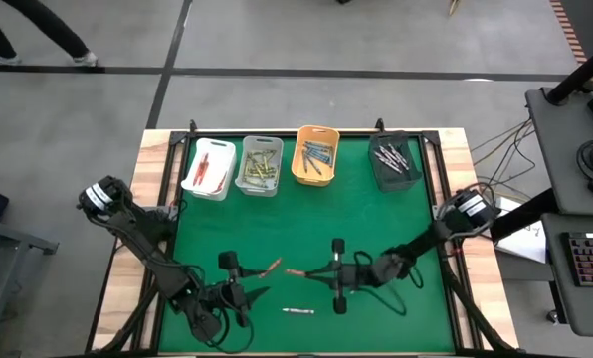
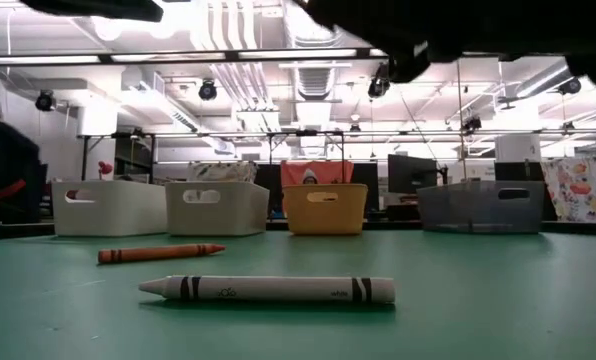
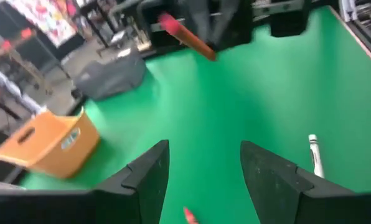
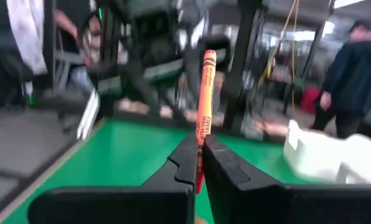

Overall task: Sort crayons
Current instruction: Put the orange crayon into the white bin

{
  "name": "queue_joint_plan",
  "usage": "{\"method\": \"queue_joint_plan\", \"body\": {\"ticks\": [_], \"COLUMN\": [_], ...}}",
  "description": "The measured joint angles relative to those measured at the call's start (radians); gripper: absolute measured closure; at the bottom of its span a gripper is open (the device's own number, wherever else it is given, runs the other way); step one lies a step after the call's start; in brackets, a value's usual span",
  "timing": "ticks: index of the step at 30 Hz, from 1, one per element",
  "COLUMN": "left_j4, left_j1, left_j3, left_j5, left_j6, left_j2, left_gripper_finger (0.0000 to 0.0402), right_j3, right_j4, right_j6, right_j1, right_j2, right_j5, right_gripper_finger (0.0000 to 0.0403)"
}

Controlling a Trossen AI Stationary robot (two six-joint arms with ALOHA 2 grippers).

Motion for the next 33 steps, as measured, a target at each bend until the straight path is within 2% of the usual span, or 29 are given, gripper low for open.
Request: {"method": "queue_joint_plan", "body": {"ticks": [4,6,9,13,16,19,22,26,30,33], "left_j4": [0.107,0.162,0.212,0.211,0.249,0.451,0.776,1.205,1.408,1.471], "left_j1": [0.040,0.068,0.123,0.204,0.248,0.290,0.317,0.344,0.347,0.350], "left_j3": [0.000,0.000,0.000,-0.018,-0.091,-0.219,-0.348,-0.469,-0.520,-0.509], "left_j5": [0.042,0.110,0.193,0.264,0.333,0.385,0.488,0.504,0.561,0.559], "left_j6": [0.214,0.346,0.491,0.561,0.566,0.584,0.638,0.664,0.663,0.662], "left_j2": [-0.009,-0.027,-0.080,-0.182,-0.269,-0.342,-0.378,-0.355,-0.290,-0.225], "left_gripper_finger": [0.0222,0.0222,0.0222,0.0222,0.0222,0.0222,0.0222,0.0222,0.0222,0.0222], "right_j3": [-0.025,-0.020,0.000,0.022,0.028,0.043,0.057,0.086,0.116,0.150], "right_j4": [0.169,0.187,0.187,0.216,0.266,0.296,0.287,0.274,0.245,0.185], "right_j6": [-0.064,-0.073,-0.074,-0.073,-0.061,-0.021,-0.011,-0.012,-0.025,-0.052], "right_j1": [-0.032,-0.054,-0.106,-0.178,-0.231,-0.284,-0.323,-0.346,-0.356,-0.356], "right_j2": [-0.002,-0.003,-0.003,-0.003,-0.003,-0.004,-0.003,-0.001,-0.001,0.000], "right_j5": [-0.063,-0.072,-0.166,-0.331,-0.444,-0.534,-0.579,-0.610,-0.611,-0.611], "right_gripper_finger": [0.0391,0.0391,0.0391,0.0390,0.0390,0.0390,0.0390,0.0391,0.0391,0.0391]}}
